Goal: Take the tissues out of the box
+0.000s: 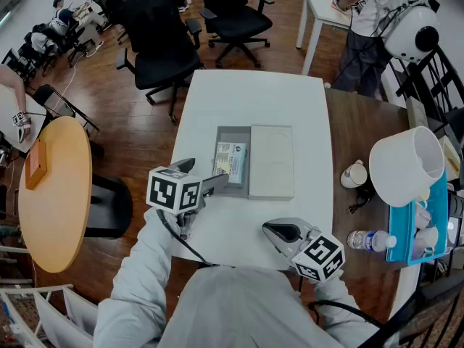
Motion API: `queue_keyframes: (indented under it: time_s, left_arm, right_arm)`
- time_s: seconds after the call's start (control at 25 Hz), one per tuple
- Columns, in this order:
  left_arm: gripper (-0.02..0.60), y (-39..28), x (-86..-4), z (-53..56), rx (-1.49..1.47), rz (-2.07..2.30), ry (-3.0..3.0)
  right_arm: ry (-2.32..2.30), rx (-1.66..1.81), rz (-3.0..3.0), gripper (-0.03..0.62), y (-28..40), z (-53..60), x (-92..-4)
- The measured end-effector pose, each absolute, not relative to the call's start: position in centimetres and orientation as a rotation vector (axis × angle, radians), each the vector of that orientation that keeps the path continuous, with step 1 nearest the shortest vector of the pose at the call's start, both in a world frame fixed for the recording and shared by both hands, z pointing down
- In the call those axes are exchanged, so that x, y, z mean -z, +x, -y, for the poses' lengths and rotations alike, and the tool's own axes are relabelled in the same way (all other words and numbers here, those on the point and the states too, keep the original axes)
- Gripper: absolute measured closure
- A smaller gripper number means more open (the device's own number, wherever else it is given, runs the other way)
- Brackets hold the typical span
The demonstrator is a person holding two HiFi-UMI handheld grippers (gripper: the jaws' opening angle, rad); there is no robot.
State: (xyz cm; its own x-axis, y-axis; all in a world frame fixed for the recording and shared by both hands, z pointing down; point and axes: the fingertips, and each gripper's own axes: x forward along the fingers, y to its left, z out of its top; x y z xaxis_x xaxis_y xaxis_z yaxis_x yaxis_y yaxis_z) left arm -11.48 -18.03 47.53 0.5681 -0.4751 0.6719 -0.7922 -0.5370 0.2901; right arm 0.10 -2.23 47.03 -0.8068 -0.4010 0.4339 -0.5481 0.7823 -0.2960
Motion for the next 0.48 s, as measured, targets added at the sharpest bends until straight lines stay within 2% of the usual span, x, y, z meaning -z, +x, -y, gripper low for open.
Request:
queue_keyframes:
  time_s: [0.08,0.48]
  left_arm:
    - [0.113,-10.3,-48.9,19.1,-0.758,0.973,2.181]
    - [0.112,-7.0,-54.4,22.7,-1.011,0.964,2.058]
  right_arm:
    - [0.726,-0.587,2.630,0.591,0.1,1.8,-46.9]
    - [0.764,-0.581,2.616,0.591,1.3,1.2,-46.6]
